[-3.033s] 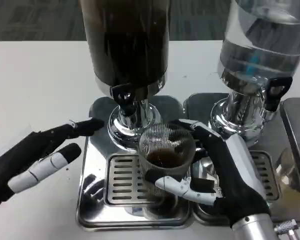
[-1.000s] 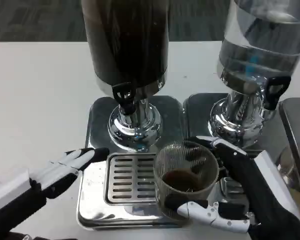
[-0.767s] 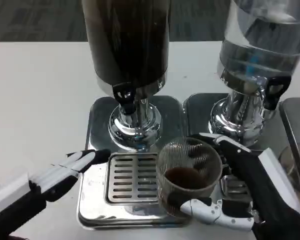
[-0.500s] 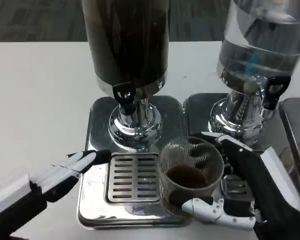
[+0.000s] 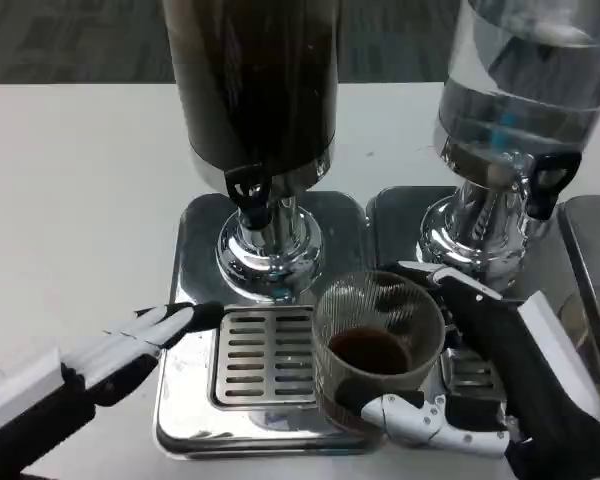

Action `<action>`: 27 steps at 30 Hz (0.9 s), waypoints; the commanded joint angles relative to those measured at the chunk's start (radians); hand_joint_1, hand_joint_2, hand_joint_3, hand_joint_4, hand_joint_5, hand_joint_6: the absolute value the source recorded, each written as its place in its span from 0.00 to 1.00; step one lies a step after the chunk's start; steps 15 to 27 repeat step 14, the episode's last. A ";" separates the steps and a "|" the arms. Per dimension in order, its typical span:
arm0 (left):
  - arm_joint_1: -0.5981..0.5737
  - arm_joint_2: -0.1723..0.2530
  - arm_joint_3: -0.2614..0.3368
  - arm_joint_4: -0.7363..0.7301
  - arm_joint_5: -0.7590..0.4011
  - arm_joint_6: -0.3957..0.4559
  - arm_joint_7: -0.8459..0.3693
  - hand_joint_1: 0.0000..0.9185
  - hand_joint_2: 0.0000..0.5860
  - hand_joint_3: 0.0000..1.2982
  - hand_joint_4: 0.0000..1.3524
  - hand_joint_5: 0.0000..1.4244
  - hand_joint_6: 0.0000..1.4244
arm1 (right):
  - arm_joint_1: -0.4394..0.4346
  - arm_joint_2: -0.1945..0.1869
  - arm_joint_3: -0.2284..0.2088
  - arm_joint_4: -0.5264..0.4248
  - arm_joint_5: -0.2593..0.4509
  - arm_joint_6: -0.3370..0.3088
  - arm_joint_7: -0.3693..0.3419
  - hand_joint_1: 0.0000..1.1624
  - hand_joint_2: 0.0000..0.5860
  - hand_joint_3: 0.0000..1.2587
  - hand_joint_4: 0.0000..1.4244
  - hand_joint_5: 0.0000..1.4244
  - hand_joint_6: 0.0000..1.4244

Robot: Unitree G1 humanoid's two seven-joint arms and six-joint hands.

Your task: Grasp the cup under the faucet to collect the drink, then remove the cup.

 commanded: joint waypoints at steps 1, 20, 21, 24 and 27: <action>0.006 0.011 0.021 -0.007 0.031 -0.014 0.005 0.00 0.14 0.00 0.00 0.00 0.00 | -0.019 0.006 -0.009 -0.014 0.023 -0.020 -0.003 0.66 0.45 0.41 0.35 0.42 0.44; 0.003 0.009 0.039 0.008 0.086 -0.031 0.013 0.00 0.14 0.00 0.00 0.00 0.00 | -0.017 0.009 -0.010 -0.014 0.021 -0.024 -0.009 0.66 0.45 0.41 0.36 0.42 0.44; 0.003 0.009 0.039 0.008 0.086 -0.031 0.013 0.00 0.14 0.00 0.00 0.00 0.00 | -0.017 0.009 -0.010 -0.014 0.021 -0.024 -0.009 0.66 0.45 0.41 0.36 0.42 0.44; 0.003 0.009 0.039 0.008 0.086 -0.031 0.013 0.00 0.14 0.00 0.00 0.00 0.00 | -0.017 0.009 -0.010 -0.014 0.021 -0.024 -0.009 0.66 0.45 0.41 0.36 0.42 0.44; 0.003 0.009 0.039 0.008 0.086 -0.031 0.013 0.00 0.14 0.00 0.00 0.00 0.00 | -0.017 0.009 -0.010 -0.014 0.021 -0.024 -0.009 0.66 0.45 0.41 0.36 0.42 0.44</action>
